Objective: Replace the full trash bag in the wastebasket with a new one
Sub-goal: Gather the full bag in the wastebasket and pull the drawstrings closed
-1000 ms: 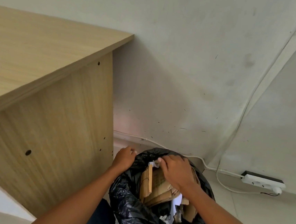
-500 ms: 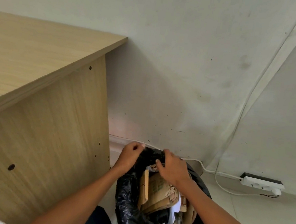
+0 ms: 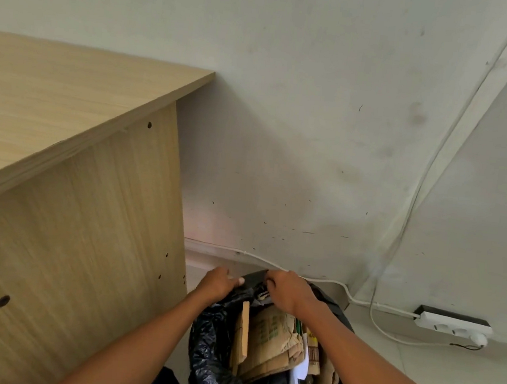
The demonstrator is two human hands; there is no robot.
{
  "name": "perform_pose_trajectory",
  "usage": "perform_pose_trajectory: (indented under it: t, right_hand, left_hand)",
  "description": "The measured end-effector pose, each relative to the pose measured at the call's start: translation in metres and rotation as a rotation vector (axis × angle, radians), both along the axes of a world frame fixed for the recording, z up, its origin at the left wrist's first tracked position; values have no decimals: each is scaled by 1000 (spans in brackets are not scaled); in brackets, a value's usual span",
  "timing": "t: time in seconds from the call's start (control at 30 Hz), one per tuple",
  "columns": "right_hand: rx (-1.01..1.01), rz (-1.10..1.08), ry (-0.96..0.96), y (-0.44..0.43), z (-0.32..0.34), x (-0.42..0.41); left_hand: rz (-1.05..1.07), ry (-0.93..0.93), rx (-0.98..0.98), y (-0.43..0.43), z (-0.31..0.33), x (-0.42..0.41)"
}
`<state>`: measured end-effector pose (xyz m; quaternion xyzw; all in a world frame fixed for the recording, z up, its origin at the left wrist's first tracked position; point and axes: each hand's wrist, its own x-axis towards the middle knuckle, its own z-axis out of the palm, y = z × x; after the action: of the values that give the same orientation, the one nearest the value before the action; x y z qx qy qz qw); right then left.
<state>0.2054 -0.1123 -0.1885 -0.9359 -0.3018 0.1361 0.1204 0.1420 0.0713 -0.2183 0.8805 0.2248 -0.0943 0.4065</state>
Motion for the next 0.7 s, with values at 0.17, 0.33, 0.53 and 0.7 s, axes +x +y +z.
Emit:
perform_pose_trajectory:
  t: [0.17, 0.33, 0.53, 0.7]
  right_hand:
    - [14, -9, -4, -8, -4, 9]
    - [-133, 44, -112, 3, 12, 18]
    - [-80, 71, -86, 4, 28, 31]
    - [48, 162, -157, -4, 50, 25]
  left_hand:
    - [135, -142, -90, -7, -10, 6]
    - [33, -461, -305, -20, 18, 3]
    - [-55, -392, -527, -18, 47, -2]
    - [-279, -42, -202, -18, 59, 14]
